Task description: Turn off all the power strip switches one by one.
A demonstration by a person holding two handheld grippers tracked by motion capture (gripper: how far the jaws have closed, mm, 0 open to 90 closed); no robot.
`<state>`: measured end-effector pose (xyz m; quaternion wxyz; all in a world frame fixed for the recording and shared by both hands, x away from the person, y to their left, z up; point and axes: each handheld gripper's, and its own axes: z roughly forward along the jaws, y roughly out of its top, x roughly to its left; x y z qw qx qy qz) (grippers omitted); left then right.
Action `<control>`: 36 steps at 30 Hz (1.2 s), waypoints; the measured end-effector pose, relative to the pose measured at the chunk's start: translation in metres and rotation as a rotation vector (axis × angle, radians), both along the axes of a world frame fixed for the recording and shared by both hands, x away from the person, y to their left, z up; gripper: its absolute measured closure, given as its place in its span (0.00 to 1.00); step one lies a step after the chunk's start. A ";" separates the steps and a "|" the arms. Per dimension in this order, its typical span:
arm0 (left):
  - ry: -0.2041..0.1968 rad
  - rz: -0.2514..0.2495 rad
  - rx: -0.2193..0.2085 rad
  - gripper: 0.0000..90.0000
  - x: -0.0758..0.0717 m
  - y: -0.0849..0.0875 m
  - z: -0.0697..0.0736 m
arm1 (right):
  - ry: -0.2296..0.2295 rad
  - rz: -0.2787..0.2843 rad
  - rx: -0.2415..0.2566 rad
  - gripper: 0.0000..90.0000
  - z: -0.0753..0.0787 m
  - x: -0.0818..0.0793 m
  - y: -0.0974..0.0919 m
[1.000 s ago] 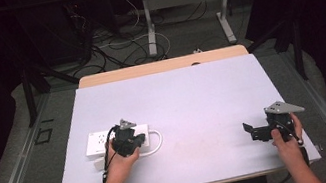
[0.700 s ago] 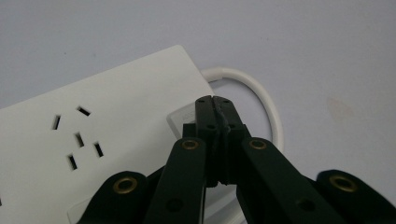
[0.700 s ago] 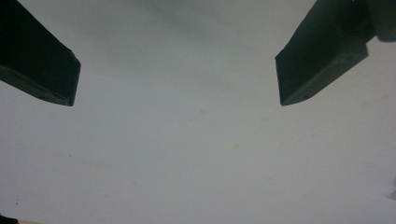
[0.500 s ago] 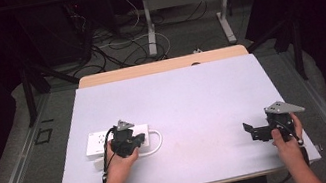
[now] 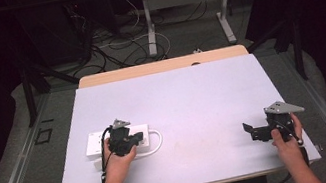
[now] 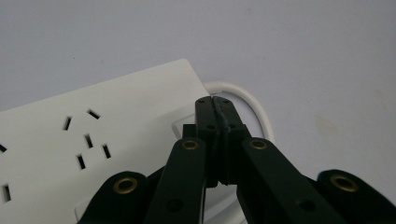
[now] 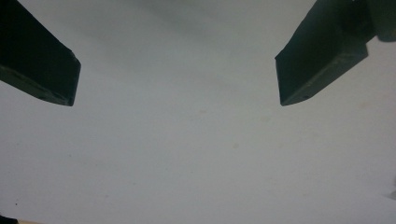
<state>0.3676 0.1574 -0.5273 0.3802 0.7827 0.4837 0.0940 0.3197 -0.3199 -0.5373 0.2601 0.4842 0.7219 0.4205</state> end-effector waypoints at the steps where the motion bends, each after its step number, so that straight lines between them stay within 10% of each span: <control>1: 0.000 0.008 -0.007 1.00 0.000 0.001 0.001 | 0.001 -0.002 -0.001 0.00 0.000 0.000 0.000; 36: 0.043 0.164 -0.149 1.00 -0.009 0.045 0.015 | -0.001 -0.006 0.000 0.00 0.000 -0.001 0.002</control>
